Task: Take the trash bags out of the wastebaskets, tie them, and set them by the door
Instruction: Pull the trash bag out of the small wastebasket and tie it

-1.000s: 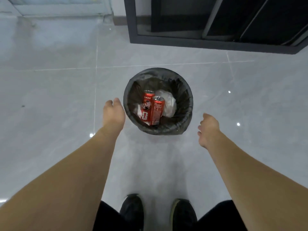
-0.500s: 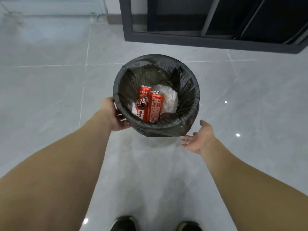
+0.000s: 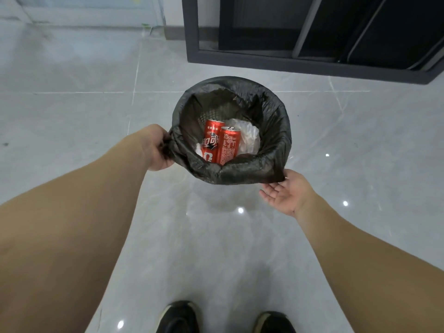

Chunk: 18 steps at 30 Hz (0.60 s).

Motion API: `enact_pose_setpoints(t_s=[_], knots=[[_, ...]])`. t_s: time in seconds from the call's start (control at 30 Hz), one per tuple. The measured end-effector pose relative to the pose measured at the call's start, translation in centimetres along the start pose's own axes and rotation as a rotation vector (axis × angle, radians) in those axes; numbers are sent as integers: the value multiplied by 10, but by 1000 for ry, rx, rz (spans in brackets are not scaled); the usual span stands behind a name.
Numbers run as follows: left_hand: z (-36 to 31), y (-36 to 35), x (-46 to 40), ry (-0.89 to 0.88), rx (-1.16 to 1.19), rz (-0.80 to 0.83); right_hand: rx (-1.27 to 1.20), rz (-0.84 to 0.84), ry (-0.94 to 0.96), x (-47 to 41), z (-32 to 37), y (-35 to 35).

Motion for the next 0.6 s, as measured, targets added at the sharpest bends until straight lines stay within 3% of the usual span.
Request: enact_pose_setpoints(t_s=[0.2, 0.43, 0.6], knots=[[-7, 2, 17, 11, 12, 26, 39, 59, 29, 15, 9, 7], [-14, -5, 43, -28, 185, 39, 35, 229, 107, 30, 21, 10], [-17, -5, 50, -44, 89, 60, 21, 318, 149, 35, 27, 5]])
Point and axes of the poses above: each hand's wrist, its own x-axis away from the middle knuckle, its own y-axis out of the back of the hand, z = x × y, the point moved 1 cm from there along -x, towards the middle knuckle, and after that the axes turned 1 degree about -y, right-handed, at the moved point
